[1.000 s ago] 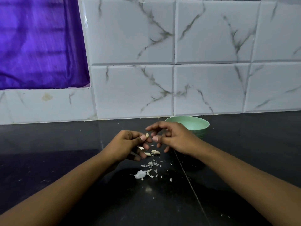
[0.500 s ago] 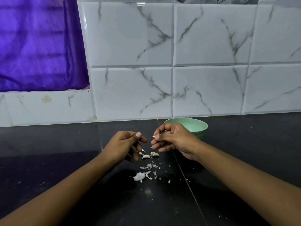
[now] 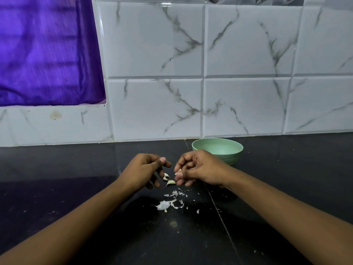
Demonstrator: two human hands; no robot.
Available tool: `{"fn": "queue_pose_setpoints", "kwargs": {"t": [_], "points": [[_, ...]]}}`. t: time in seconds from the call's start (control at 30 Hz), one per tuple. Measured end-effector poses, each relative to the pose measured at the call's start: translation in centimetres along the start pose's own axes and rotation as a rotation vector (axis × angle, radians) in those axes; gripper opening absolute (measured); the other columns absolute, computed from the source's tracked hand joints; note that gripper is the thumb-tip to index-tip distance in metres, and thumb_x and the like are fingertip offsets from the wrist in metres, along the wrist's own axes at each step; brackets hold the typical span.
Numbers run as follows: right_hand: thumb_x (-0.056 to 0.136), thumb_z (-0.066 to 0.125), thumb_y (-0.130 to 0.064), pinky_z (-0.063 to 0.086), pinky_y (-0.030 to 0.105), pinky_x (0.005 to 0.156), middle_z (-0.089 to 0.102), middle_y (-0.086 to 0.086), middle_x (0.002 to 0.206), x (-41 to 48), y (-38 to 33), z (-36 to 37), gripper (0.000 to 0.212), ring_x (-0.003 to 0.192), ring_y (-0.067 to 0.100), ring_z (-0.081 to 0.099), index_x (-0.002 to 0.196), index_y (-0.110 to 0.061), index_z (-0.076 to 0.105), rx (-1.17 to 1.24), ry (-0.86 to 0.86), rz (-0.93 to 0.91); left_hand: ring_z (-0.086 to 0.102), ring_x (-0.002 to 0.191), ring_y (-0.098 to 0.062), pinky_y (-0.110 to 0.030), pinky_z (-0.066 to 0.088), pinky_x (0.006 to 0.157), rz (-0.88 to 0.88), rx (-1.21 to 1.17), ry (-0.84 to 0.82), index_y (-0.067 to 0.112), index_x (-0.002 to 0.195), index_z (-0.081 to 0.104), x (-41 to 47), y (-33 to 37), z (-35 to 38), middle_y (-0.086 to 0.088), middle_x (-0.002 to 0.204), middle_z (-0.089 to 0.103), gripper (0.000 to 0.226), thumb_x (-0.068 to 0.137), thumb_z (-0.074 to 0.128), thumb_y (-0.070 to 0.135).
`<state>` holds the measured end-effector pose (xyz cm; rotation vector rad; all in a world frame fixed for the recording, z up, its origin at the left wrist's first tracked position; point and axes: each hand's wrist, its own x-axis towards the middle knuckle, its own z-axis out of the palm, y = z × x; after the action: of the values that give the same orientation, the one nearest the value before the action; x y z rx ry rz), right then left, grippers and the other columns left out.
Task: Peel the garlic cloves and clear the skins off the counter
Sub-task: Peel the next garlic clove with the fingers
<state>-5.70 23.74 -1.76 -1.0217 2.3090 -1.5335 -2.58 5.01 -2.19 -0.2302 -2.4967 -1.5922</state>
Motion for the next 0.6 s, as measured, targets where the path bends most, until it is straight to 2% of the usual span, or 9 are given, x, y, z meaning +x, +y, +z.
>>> {"fn": "queue_pose_setpoints", "kwargs": {"t": [0.1, 0.2, 0.3, 0.33, 0.4, 0.47, 0.53, 0.6], "points": [[0.087, 0.062, 0.001, 0.055, 0.021, 0.056, 0.069, 0.005, 0.067, 0.06, 0.02, 0.08, 0.009, 0.062, 0.015, 0.068, 0.083, -0.007, 0.062, 0.029, 0.054, -0.009, 0.055, 0.041, -0.012, -0.022, 0.039, 0.043, 0.001, 0.002, 0.007, 0.016, 0.090, 0.070, -0.01, 0.00, -0.04, 0.005, 0.054, 0.060, 0.026, 0.099, 0.047, 0.024], [0.092, 0.060, -0.018, 0.047, 0.020, 0.043, 0.062, 0.002, 0.053, -0.04, -0.33, 0.21, 0.020, 0.043, 0.010, 0.058, 0.073, -0.010, 0.059, 0.046, 0.119, 0.003, 0.054, 0.041, -0.011, -0.022, 0.039, 0.043, 0.000, 0.001, 0.005, 0.014, 0.092, 0.070, -0.06, 0.03, 0.02, 0.006, 0.053, 0.060, 0.026, 0.099, 0.047, 0.024], [0.092, 0.059, -0.035, 0.035, 0.015, 0.040, 0.048, -0.005, 0.041, -0.05, -0.57, 0.07, 0.036, 0.034, 0.006, 0.041, 0.060, -0.018, 0.056, -0.195, 0.195, -0.035, 0.054, 0.040, -0.011, -0.022, 0.039, 0.044, 0.002, -0.002, -0.001, 0.013, 0.091, 0.069, -0.10, 0.08, 0.14, 0.006, 0.053, 0.061, 0.026, 0.099, 0.047, 0.024], [0.091, 0.061, -0.034, 0.034, 0.015, 0.040, 0.048, -0.006, 0.041, -0.01, -0.56, 0.11, 0.035, 0.034, 0.005, 0.041, 0.059, -0.018, 0.056, -0.234, 0.190, -0.047, 0.054, 0.040, -0.012, -0.022, 0.039, 0.043, 0.001, -0.003, -0.001, 0.013, 0.090, 0.069, -0.12, 0.06, 0.15, 0.006, 0.053, 0.061, 0.026, 0.099, 0.047, 0.024], [0.089, 0.064, -0.021, 0.043, 0.016, 0.044, 0.059, -0.003, 0.049, 0.06, -0.41, 0.27, 0.024, 0.040, 0.005, 0.053, 0.066, -0.015, 0.059, -0.146, 0.128, -0.043, 0.054, 0.040, -0.012, -0.022, 0.038, 0.043, -0.002, -0.004, -0.006, 0.013, 0.090, 0.069, -0.11, 0.04, 0.17, 0.005, 0.054, 0.061, 0.026, 0.099, 0.047, 0.023], [0.088, 0.063, -0.006, 0.053, 0.019, 0.055, 0.067, 0.002, 0.065, 0.15, -0.10, 0.21, 0.013, 0.058, 0.010, 0.066, 0.077, -0.013, 0.062, -0.049, 0.066, -0.046, 0.054, 0.041, -0.012, -0.021, 0.038, 0.043, -0.005, -0.004, -0.014, 0.012, 0.092, 0.070, -0.14, 0.03, 0.17, 0.005, 0.054, 0.061, 0.026, 0.099, 0.047, 0.023], [0.087, 0.063, 0.002, 0.056, 0.020, 0.060, 0.068, 0.004, 0.072, 0.12, 0.02, -0.14, 0.015, 0.069, 0.011, 0.069, 0.083, -0.012, 0.064, -0.026, 0.067, -0.062, 0.054, 0.041, -0.012, -0.020, 0.039, 0.044, -0.002, 0.004, -0.014, 0.012, 0.092, 0.070, -0.13, -0.01, 0.21, 0.005, 0.054, 0.061, 0.025, 0.099, 0.048, 0.023], [0.085, 0.063, 0.004, 0.055, 0.020, 0.060, 0.067, 0.003, 0.072, -0.04, -0.21, -0.29, 0.017, 0.068, 0.011, 0.069, 0.083, -0.013, 0.066, -0.004, 0.070, -0.072, 0.055, 0.042, -0.012, -0.021, 0.040, 0.044, 0.006, 0.029, -0.015, 0.014, 0.091, 0.070, -0.20, -0.03, 0.20, 0.005, 0.056, 0.061, 0.023, 0.098, 0.049, 0.022]]}}
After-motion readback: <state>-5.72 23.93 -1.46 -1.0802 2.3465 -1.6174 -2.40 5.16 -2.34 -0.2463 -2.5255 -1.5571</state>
